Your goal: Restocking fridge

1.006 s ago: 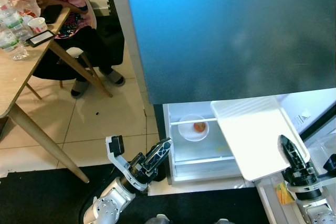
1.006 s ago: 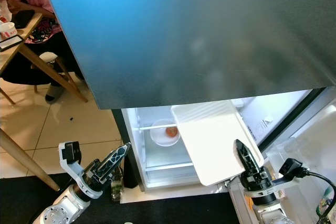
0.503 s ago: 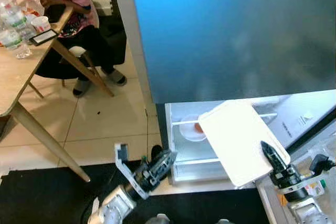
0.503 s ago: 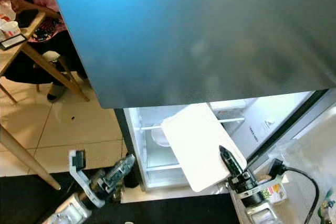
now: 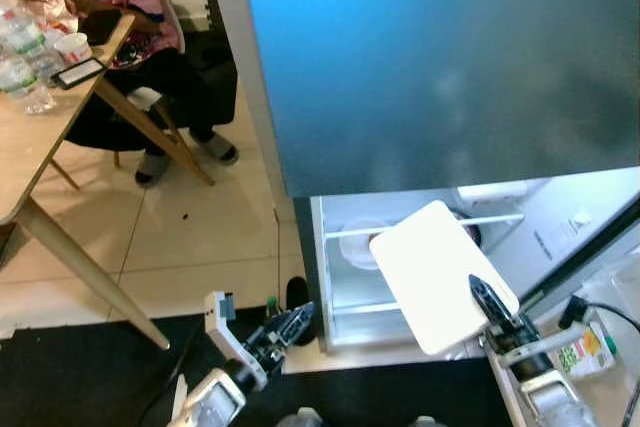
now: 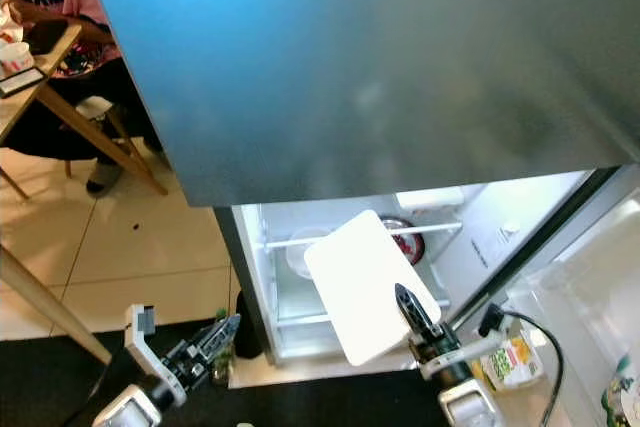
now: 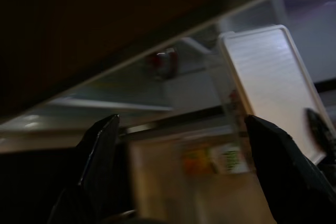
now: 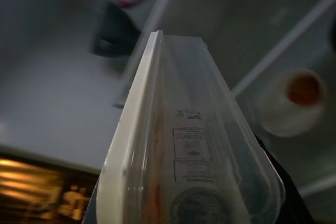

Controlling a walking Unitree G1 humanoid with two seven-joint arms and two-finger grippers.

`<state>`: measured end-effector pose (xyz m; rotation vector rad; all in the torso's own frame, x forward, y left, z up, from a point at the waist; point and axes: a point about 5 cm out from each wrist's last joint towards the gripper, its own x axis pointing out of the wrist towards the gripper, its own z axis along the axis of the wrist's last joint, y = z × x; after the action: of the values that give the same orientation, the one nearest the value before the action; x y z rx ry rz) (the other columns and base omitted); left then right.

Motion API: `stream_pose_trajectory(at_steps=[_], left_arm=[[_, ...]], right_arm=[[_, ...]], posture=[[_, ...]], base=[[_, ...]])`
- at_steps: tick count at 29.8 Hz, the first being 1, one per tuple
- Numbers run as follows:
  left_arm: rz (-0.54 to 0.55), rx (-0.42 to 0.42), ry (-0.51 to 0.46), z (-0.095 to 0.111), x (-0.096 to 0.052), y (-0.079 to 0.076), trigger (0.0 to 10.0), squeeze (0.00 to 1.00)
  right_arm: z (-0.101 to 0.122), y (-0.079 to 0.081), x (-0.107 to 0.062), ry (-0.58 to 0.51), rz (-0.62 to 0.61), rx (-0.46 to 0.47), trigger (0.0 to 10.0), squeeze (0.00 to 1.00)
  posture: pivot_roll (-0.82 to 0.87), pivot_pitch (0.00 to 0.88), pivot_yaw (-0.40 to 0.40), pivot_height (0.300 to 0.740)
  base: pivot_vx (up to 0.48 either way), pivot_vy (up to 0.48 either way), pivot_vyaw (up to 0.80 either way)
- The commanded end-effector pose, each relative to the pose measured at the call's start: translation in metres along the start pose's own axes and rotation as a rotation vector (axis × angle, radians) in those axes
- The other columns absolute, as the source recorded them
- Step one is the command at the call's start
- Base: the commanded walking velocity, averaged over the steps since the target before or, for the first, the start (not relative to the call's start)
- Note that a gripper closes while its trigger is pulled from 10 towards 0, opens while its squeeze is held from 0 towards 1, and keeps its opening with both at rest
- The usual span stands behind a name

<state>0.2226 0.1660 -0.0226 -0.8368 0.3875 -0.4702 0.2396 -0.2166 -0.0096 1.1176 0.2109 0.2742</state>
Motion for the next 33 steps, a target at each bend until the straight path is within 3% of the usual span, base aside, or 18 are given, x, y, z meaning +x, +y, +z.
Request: stream_pose_trajectory(at_steps=[1,4,6,13,18,27,33], left_arm=[[0.063,0.015,0.020,-0.003,-0.010,0.009,10.0,0.00],[0.111,0.023,0.021,-0.004,-0.016,0.015,10.0,0.00],[0.239,0.040,0.005,-0.003,-0.029,0.029,10.0,0.00],[0.464,0.056,0.014,-0.008,-0.055,0.050,10.0,0.00],[0.547,0.061,0.023,-0.011,-0.064,0.057,10.0,0.00],[0.569,0.040,0.061,-0.021,-0.061,0.056,10.0,0.00],[0.587,0.046,0.085,-0.031,-0.055,0.052,10.0,0.00]], right_arm=[[-0.005,-0.003,0.000,0.014,-0.041,-0.019,10.0,0.00],[-0.010,-0.007,0.000,0.038,-0.108,-0.055,10.0,0.00],[-0.017,-0.013,-0.002,0.062,-0.195,-0.096,10.0,0.00],[-0.027,-0.018,-0.007,0.116,-0.248,-0.127,10.0,0.00],[-0.027,-0.017,-0.003,0.118,-0.254,-0.137,10.0,0.00],[-0.028,-0.016,0.002,0.130,-0.277,-0.157,10.0,0.00],[-0.025,-0.015,0.006,0.157,-0.281,-0.194,10.0,0.00]], posture=[[0.00,0.136,0.042,0.740],[0.00,0.133,0.043,0.740],[0.00,0.134,0.040,0.740],[0.01,0.133,0.030,0.740],[0.01,0.119,0.030,0.740],[0.03,0.098,0.023,0.740],[0.04,0.109,-0.015,0.740]], base=[[0.000,0.000,0.00],[0.000,0.000,0.00],[0.000,0.000,0.00],[0.000,0.000,0.00],[0.000,-0.082,0.00],[0.000,-0.460,0.00],[0.000,0.000,0.00]])
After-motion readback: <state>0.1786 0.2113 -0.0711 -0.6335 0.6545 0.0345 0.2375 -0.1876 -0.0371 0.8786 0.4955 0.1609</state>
